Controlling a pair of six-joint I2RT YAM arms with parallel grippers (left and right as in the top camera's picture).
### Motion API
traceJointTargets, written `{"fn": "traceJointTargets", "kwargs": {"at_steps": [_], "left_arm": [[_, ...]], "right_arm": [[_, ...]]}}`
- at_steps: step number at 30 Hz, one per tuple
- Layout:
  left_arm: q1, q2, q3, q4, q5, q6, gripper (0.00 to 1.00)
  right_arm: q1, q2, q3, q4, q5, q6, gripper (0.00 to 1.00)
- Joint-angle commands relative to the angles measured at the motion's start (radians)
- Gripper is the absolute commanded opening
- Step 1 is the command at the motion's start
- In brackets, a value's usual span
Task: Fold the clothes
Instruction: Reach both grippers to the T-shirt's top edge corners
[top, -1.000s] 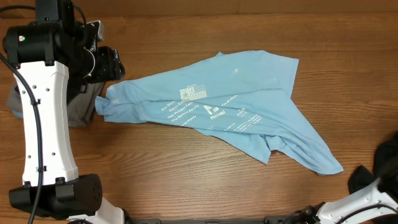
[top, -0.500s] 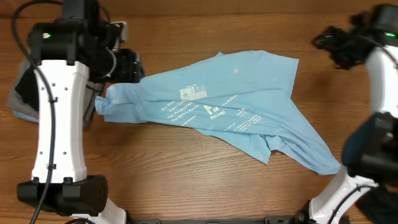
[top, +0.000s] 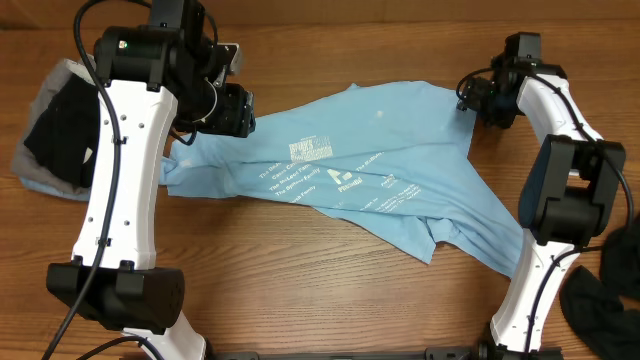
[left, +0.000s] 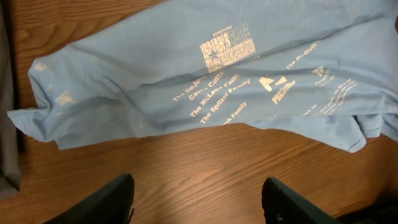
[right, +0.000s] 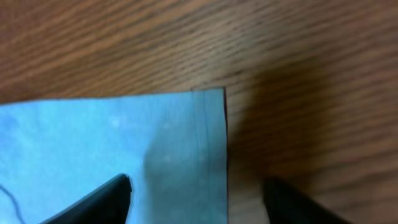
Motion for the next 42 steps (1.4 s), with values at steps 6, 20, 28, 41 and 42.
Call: {"fn": "traceJointTargets", "kwargs": {"at_steps": [6, 20, 28, 41, 42], "left_arm": [[-0.002, 0.011, 0.003, 0.011, -0.011, 0.019, 0.69], [-0.002, 0.017, 0.003, 0.017, -0.018, 0.019, 0.7], [-0.002, 0.106, -0.001, 0.027, -0.038, 0.019, 0.68], [-0.015, 0.384, -0.001, 0.163, 0.114, -0.069, 0.65], [-0.021, 0.41, -0.001, 0.175, 0.15, -0.071, 0.65]], "right_arm": [[0.018, 0.032, -0.018, -0.001, -0.034, 0.001, 0.12], [-0.175, -0.034, 0.119, -0.224, 0.304, 0.156, 0.04], [-0.286, -0.107, 0.121, -0.227, 0.155, 0.159, 0.05], [-0.29, -0.141, 0.121, -0.292, -0.059, 0.087, 0.31], [-0.29, -0.148, 0.121, -0.302, -0.07, 0.087, 0.31]]}}
